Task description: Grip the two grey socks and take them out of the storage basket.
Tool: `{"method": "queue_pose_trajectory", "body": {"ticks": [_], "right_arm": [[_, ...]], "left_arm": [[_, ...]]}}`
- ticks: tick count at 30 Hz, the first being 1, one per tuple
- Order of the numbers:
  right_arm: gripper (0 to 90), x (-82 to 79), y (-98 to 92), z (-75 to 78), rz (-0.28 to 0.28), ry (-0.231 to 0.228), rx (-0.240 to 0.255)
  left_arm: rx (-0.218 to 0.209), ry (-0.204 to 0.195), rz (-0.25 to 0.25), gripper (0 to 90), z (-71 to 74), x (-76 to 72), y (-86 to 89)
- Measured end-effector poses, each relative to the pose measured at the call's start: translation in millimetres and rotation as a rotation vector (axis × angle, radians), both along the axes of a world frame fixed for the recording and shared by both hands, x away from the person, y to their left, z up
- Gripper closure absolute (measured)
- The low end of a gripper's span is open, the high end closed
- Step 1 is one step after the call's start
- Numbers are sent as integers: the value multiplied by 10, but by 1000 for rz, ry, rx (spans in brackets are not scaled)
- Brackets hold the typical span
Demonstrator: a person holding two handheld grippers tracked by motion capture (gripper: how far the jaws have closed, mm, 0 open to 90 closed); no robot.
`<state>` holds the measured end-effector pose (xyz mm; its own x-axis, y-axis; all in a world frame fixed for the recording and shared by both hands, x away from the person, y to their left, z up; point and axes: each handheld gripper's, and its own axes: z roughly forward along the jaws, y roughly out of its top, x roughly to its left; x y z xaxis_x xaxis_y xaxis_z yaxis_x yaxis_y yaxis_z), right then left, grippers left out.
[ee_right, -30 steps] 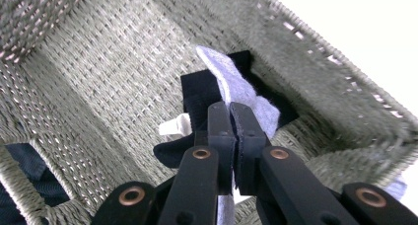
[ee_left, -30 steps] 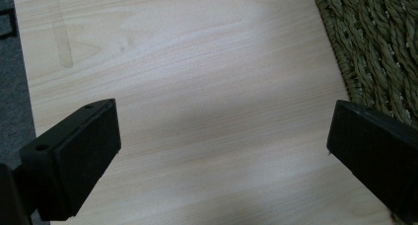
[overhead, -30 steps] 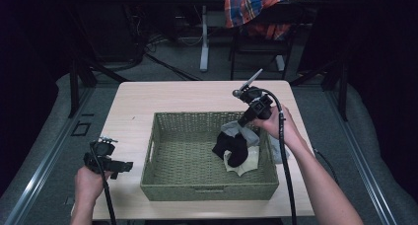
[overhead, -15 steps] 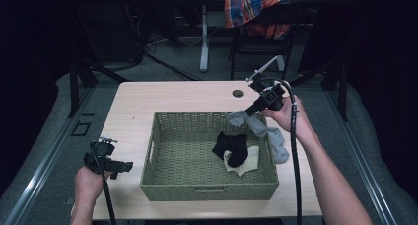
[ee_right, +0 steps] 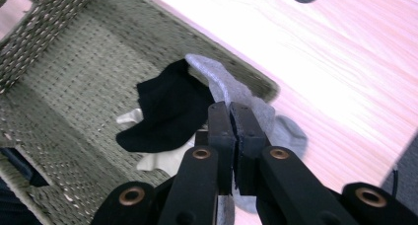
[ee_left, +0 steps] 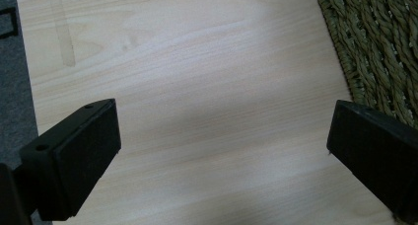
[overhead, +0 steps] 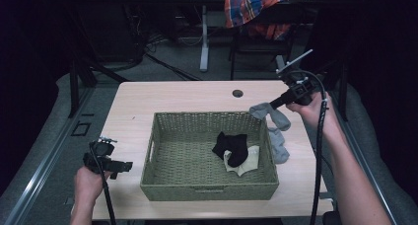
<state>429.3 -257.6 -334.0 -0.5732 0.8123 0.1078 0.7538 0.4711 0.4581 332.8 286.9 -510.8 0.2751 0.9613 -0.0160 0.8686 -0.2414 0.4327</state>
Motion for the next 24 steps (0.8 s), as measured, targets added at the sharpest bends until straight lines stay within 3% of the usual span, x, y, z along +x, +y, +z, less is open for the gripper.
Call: {"method": "queue_pose_trajectory", "body": {"ticks": [4,11,24], "right_arm": [[890,-30,-212,18,-48,-20,23],[891,-81,-521,-4,-109,-17,16],[890,-58,-692,-289,-176,4,0]], "left_arm": [[0,-1,0,2,-1,1,-5],[0,-1,1,2,-1,1,-6],[1,-1,4,2,-1,-1,0]]}}
